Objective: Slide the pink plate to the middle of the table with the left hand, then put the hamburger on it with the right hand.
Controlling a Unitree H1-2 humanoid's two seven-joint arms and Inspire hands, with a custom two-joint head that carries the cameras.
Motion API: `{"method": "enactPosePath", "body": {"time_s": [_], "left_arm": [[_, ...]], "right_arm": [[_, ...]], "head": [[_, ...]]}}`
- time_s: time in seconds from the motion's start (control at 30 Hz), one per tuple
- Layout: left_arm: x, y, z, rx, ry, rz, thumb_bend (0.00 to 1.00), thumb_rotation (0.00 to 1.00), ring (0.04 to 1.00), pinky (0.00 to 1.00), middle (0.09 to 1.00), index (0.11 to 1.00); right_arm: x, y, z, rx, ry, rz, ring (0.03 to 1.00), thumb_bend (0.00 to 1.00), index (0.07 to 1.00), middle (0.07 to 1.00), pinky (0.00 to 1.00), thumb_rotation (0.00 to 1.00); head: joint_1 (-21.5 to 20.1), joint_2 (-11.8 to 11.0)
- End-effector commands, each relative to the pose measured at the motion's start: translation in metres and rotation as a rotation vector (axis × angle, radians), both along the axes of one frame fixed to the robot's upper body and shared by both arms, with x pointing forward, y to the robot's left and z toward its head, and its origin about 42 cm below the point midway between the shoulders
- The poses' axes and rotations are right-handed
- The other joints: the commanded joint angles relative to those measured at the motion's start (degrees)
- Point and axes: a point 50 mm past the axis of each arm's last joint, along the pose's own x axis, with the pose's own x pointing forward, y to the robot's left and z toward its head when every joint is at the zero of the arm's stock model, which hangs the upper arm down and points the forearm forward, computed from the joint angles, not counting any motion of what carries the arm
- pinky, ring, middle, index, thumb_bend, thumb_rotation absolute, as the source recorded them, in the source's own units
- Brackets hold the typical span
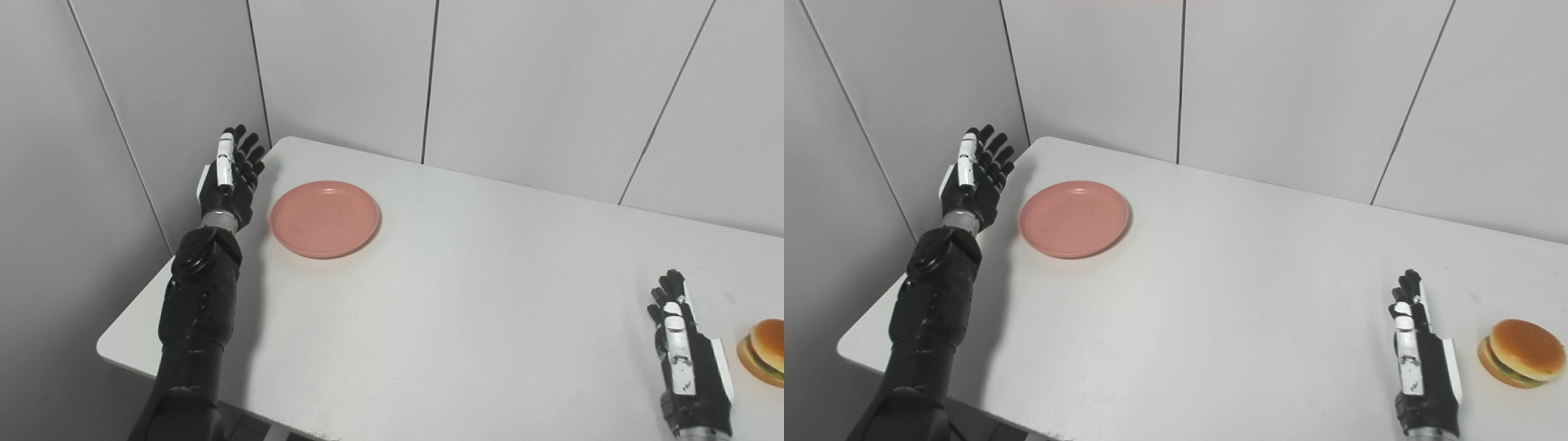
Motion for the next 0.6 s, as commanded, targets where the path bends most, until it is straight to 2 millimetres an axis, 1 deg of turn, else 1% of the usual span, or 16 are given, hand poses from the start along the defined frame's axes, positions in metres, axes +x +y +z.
{"method": "enactPosePath", "body": {"time_s": [0.0,0.13,0.37,0.57], "left_arm": [[0.013,0.010,0.035,0.037,-0.114,0.005,0.33,1.00,0.958,1.00,0.947,0.931],[0.014,0.015,0.027,0.034,-0.094,0.008,0.35,1.00,0.961,1.00,0.950,0.933],[0.016,0.017,0.016,0.038,-0.068,-0.005,0.37,1.00,0.961,1.00,0.952,0.939],[0.016,0.017,0.006,0.049,-0.047,-0.008,0.36,1.00,0.951,0.97,0.947,0.924]], "right_arm": [[-0.023,-0.005,-0.035,0.010,0.102,-0.027,0.999,0.08,1.000,1.000,1.00,1.00],[-0.023,-0.005,-0.035,0.040,0.096,-0.020,1.000,0.07,1.000,1.000,1.00,1.00],[-0.024,-0.005,-0.036,0.008,0.099,-0.024,1.000,0.09,1.000,1.000,1.00,1.00],[-0.025,-0.005,-0.035,0.011,0.101,-0.030,0.998,0.08,1.000,1.000,1.00,1.00]], "head": [[-0.01,-0.03],[-0.16,-0.04],[-0.14,-0.26],[-0.30,0.12]]}}
